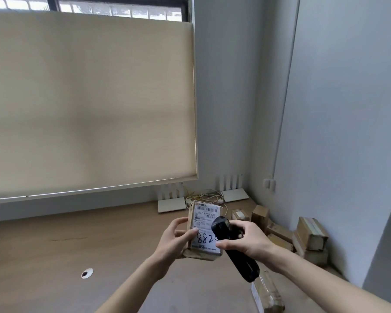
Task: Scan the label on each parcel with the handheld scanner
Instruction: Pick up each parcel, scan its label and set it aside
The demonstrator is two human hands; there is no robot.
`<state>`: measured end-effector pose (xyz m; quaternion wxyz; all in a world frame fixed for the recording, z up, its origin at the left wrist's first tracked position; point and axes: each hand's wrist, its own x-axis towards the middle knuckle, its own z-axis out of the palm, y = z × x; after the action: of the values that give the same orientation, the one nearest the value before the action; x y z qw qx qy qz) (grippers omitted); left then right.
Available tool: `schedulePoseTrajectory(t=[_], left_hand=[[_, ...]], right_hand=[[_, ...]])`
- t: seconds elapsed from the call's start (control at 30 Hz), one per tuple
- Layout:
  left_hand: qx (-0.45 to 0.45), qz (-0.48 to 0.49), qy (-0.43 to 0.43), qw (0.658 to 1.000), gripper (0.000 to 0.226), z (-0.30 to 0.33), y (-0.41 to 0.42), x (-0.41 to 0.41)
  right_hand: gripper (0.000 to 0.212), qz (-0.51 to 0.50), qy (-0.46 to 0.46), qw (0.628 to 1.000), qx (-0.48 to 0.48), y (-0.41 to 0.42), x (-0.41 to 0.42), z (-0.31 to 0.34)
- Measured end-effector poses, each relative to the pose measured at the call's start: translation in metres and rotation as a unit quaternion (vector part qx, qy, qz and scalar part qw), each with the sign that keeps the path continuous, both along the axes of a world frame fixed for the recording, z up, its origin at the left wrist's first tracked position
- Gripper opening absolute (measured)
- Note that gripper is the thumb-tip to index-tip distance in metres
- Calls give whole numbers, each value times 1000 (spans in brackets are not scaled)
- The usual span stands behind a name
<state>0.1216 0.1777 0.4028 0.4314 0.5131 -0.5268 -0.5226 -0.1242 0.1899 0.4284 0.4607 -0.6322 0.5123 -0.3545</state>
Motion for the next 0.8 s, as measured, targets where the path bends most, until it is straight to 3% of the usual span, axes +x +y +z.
schedulePoseTrajectory(t=[0.13,0.23,0.4,0.5,0.6,0.8], left_hand=[[-17,40,-2,999,55,-2,9,-4],[-36,72,-12,997,56,-4,15,-9],[-3,-14,1,1000,65,-3,25,-5],[7,-12,-10,1000,65,-5,26,0],[-10,-2,-12,1000,58,-4,28,5],[-14,41,-24,999,42,-2,29,9]], right_hand=[[62,-4,-8,1000,-17,3,0,-1],[51,-4,-8,1000,-17,7,3,-4],[47,-7,-21,1000,-7,11,1,-8],[52,0,-5,1000,-5,14,-2,-10],[62,-27,11,999,-31,14,-4,-10],[63,-52,30,996,-65,8,-7,-1]])
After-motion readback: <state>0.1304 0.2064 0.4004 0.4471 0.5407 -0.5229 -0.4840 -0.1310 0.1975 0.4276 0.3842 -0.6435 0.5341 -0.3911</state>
